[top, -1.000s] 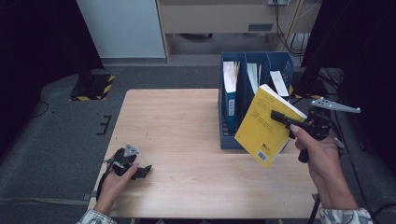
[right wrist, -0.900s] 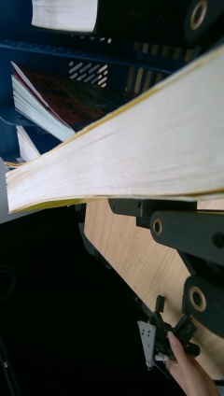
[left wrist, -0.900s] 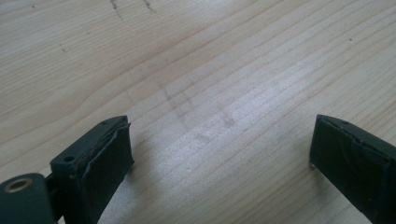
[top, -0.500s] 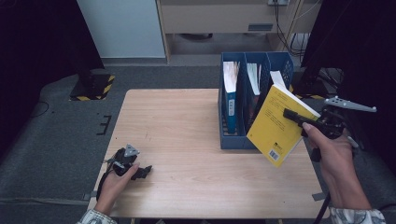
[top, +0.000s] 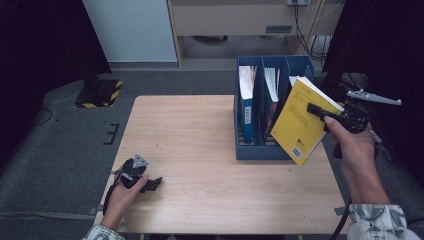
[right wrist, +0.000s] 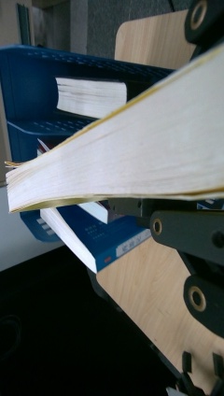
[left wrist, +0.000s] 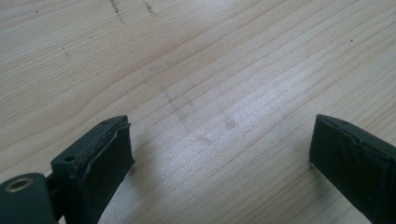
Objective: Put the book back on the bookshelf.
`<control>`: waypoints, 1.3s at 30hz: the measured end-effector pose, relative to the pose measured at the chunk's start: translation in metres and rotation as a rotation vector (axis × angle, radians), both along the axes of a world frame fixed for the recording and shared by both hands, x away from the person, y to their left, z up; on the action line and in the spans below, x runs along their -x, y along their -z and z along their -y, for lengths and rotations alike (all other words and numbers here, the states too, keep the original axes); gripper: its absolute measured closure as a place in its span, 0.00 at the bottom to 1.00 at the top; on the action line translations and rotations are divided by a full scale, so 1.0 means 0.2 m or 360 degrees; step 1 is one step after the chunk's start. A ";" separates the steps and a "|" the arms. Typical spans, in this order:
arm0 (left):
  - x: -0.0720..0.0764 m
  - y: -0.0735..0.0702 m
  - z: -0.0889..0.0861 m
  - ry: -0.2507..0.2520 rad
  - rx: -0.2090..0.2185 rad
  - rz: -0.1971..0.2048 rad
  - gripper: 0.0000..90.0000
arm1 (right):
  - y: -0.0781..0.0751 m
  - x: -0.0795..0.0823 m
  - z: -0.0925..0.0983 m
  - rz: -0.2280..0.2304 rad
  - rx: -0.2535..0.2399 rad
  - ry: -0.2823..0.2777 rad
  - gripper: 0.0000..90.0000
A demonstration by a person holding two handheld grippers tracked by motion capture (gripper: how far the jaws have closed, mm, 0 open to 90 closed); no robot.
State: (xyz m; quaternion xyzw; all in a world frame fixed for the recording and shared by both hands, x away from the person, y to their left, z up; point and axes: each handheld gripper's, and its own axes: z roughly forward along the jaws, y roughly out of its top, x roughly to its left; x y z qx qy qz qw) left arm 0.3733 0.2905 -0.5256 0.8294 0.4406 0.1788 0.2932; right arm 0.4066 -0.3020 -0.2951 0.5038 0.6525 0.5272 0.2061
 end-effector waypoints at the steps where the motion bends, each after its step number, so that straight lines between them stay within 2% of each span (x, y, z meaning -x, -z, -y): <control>1: 0.00 0.00 0.00 0.0000 0.0000 0.0000 0.06 | 0.00 -0.01 0.00 0.0001 0.0013 0.0013 0.83; 14: 0.00 0.00 0.00 0.0008 -0.0003 -0.0002 0.06 | 0.00 -0.16 -0.05 -0.0023 0.0066 0.0106 0.83; 26: 0.00 0.00 0.00 0.0011 0.0002 -0.0004 0.06 | 0.02 -0.27 -0.10 -0.0060 0.0049 0.0142 0.83; 39: 0.00 0.00 0.00 0.0010 0.0005 -0.0006 0.06 | 0.04 -0.33 -0.15 -0.0081 0.0064 0.0151 0.83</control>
